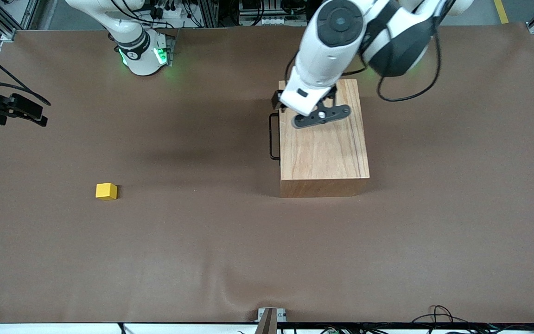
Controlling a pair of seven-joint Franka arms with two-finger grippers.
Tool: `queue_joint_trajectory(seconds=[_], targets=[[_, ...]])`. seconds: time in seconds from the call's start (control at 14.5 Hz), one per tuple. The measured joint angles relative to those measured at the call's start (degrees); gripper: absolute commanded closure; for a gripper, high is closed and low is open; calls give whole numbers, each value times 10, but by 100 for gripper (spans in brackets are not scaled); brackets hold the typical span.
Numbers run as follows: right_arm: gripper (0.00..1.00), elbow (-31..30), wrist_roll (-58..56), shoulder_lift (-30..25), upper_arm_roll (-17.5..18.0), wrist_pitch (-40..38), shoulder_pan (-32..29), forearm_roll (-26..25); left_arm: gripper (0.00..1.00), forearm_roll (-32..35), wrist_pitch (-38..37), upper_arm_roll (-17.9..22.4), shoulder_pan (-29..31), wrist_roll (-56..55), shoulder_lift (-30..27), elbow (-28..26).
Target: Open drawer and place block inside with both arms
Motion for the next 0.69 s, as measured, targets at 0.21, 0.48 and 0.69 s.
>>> queue_joint_trajectory(seconds=[0.21,0.48,0.69], targets=[[0,-4,1,0,0,16,8,0,0,29,41,3,-44,-47,39,11],[0,-9,1,1,0,18,11,0,0,94,58,5,-97,-98,97,33],[0,-11,1,1,0,16,11,0,0,125,83,12,-125,-110,128,43]])
